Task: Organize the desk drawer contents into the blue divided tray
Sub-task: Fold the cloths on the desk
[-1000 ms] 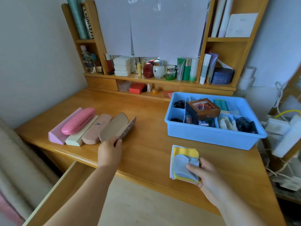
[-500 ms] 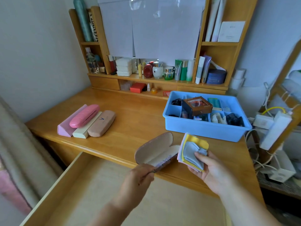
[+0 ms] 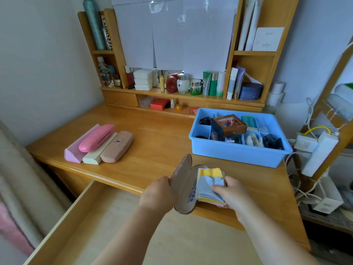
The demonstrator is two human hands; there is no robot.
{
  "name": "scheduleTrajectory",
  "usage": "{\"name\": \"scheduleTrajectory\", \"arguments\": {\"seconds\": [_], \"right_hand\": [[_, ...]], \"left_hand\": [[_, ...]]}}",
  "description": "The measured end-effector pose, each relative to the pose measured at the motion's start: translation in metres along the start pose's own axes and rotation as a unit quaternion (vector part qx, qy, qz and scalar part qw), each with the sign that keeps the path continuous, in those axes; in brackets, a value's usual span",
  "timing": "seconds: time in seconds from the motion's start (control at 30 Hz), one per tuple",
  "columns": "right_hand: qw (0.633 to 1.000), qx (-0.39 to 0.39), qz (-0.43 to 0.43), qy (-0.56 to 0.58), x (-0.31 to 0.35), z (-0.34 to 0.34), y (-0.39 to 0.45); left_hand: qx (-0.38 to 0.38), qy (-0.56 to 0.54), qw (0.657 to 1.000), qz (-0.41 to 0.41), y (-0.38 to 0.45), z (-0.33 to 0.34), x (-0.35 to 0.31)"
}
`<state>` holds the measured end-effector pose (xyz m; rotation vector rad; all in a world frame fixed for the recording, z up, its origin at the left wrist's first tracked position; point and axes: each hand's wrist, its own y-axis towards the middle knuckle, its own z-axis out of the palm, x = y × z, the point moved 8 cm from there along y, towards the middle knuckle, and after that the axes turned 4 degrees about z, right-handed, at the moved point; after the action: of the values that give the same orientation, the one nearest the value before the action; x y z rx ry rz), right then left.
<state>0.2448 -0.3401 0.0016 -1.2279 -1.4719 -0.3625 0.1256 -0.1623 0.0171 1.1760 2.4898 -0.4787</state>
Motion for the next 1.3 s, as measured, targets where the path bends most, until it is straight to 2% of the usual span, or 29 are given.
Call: {"name": "scheduleTrajectory", "arguments": {"seconds": [0.07, 0.1, 0.13, 0.17, 0.2, 0.23, 0.27, 0.3, 0.37, 0.43, 0.53, 0.6, 0.7, 0.73, 0.77, 0.8, 0.87, 0.9, 1.0, 1.07, 1.13, 1.23, 1.3], "right_hand": [[0.999, -0.009, 0.008, 0.049, -0.001, -0.012, 0.001], [0.991, 0.002, 0.020, 0.129, -0.002, -0.014, 0.000], [0.969, 0.035, 0.038, 0.242, -0.001, -0.011, -0.001], [0.927, 0.080, 0.060, 0.361, 0.004, -0.004, -0.003], [0.886, 0.116, 0.080, 0.442, 0.010, 0.005, -0.006], [0.872, 0.140, 0.090, 0.460, 0.013, 0.013, -0.008], [0.891, 0.145, 0.094, 0.419, 0.012, 0.021, -0.008], [0.926, 0.126, 0.095, 0.342, 0.009, 0.027, -0.006], [0.980, 0.048, 0.091, 0.171, 0.000, 0.026, 0.001], [0.995, -0.005, 0.077, 0.056, 0.000, 0.020, 0.006], [0.995, -0.020, 0.050, -0.082, 0.008, 0.018, 0.006], [0.992, -0.012, 0.038, -0.118, 0.013, 0.020, 0.005], [1.000, -0.021, 0.017, -0.008, 0.022, 0.011, 0.000], [0.999, -0.040, -0.009, 0.014, 0.029, 0.005, -0.004], [0.996, -0.068, -0.052, -0.017, 0.039, -0.003, -0.009], [0.985, -0.096, -0.102, -0.099, 0.050, -0.008, -0.015], [0.926, -0.151, -0.191, -0.289, 0.071, -0.008, -0.030], [0.907, -0.152, -0.219, -0.325, 0.078, -0.003, -0.036], [0.911, -0.078, -0.240, -0.326, 0.080, 0.011, -0.041], [0.884, -0.065, -0.281, -0.367, 0.085, 0.011, -0.044], [0.870, -0.026, -0.316, -0.377, 0.088, 0.007, -0.048], [0.855, 0.055, -0.342, -0.386, 0.092, 0.009, -0.056], [0.860, 0.076, -0.348, -0.366, 0.097, 0.009, -0.064]], "left_hand": [[0.001, 0.006, 1.000, 0.001, 0.000, 0.004, -0.006], [-0.007, -0.004, 1.000, 0.004, -0.002, 0.006, -0.010], [-0.018, -0.011, 1.000, 0.009, -0.004, 0.008, -0.015], [-0.030, -0.017, 0.999, 0.017, -0.007, 0.010, -0.020], [-0.038, -0.027, 0.999, 0.022, -0.011, 0.013, -0.025], [-0.043, -0.041, 0.998, 0.025, -0.015, 0.016, -0.030], [-0.047, -0.059, 0.997, 0.027, -0.019, 0.018, -0.034], [-0.049, -0.073, 0.996, 0.031, -0.022, 0.020, -0.037], [-0.047, -0.086, 0.994, 0.039, -0.027, 0.023, -0.045], [-0.036, -0.091, 0.994, 0.042, -0.029, 0.028, -0.052], [-0.038, -0.086, 0.995, 0.030, -0.026, 0.031, -0.052], [-0.044, -0.138, 0.989, 0.018, -0.026, 0.031, -0.045], [-0.046, -0.301, 0.952, -0.004, -0.030, 0.034, -0.034], [-0.038, -0.376, 0.926, -0.020, -0.033, 0.039, -0.031], [-0.027, -0.443, 0.895, -0.038, -0.037, 0.045, -0.029], [-0.018, -0.500, 0.864, -0.053, -0.041, 0.052, -0.029], [-0.012, -0.577, 0.814, -0.065, -0.049, 0.063, -0.034], [-0.009, -0.602, 0.796, -0.059, -0.053, 0.067, -0.039], [0.042, -0.634, 0.772, -0.019, -0.060, 0.073, -0.050], [0.118, -0.635, 0.763, 0.005, -0.061, 0.071, -0.054], [0.175, -0.656, 0.733, 0.043, -0.058, 0.058, -0.057], [0.174, -0.696, 0.693, 0.068, -0.049, 0.039, -0.048], [0.171, -0.714, 0.673, 0.087, -0.048, 0.034, -0.045]]}}
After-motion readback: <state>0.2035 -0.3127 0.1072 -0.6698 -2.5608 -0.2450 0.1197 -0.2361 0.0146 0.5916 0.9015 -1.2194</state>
